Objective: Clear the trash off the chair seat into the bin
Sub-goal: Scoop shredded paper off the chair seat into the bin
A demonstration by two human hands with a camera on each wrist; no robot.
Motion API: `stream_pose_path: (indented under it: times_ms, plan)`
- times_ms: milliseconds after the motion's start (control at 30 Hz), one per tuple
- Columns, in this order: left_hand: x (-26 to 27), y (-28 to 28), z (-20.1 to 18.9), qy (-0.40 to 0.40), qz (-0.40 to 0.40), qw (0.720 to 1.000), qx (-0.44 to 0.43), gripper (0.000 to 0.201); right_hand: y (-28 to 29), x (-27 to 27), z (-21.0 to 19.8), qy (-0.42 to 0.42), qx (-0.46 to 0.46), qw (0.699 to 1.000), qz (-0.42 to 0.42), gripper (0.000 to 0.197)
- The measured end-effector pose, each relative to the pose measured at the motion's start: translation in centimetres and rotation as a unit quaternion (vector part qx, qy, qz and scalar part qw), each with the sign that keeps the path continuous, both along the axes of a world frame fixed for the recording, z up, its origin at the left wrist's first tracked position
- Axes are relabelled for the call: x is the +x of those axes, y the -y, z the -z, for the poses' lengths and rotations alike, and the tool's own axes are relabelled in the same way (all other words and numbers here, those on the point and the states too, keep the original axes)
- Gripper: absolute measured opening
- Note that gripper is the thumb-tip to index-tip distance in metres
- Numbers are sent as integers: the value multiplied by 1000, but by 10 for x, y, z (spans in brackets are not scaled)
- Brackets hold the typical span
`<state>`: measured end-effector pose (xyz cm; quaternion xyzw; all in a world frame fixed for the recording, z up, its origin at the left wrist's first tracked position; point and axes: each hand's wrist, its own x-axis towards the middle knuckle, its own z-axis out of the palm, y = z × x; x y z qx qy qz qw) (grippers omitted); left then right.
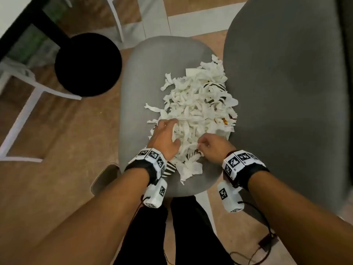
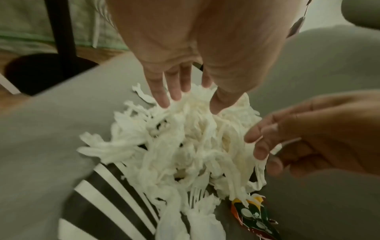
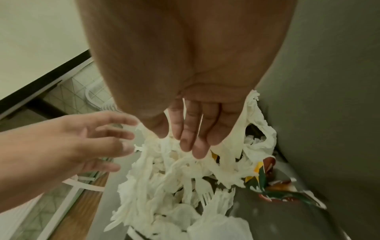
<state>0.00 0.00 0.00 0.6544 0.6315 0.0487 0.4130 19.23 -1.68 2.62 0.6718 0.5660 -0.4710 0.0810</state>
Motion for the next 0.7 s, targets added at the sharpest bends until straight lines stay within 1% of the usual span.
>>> stream_pose_path:
  times_ms: [67,133,167,233,300,367,400,467,500,533,567,633,700]
  plan:
    - [10,-3,18,-5,-12,1000,10,72,-7,4,14,10,16,1000,2,26]
    - [14,0,35,-16,-3,1000,-18,69,-11,2,23,15,35,999,-2,25]
    - [10,1,45,-18,-5,999,-26,62,-12,-1,28,15,58,998,-8,24]
    - [-2,2,57,-21,-23,999,-22,40,-13,-9,37,24,141,990,-11,19]
    - [-15,1,60,-13,-44,999,-1,29,-15,-17,42,47,238,970,-5,22]
    - [-26,0,60,0,-66,998,3,26,-19,-24,49,71,291,954,-28,38]
    - [-30,-2,60,6,-78,997,12,25,-21,-27,53,82,288,953,-49,52]
    - [-36,-3,61,18,-90,995,34,21,-27,-31,62,106,233,961,-108,80]
    - [-37,-3,60,22,-93,995,43,19,-29,-32,65,120,199,963,-139,87]
    - [-38,-3,60,21,-93,994,48,19,-32,-32,68,134,181,961,-162,86]
    - [-37,-2,61,11,-86,995,53,21,-36,-31,70,145,181,957,-173,79]
    - [-34,2,65,-12,-65,996,57,28,-43,-27,69,149,203,952,-174,58]
    - [-33,7,72,-23,-52,996,68,28,-48,-22,66,141,235,948,-161,44]
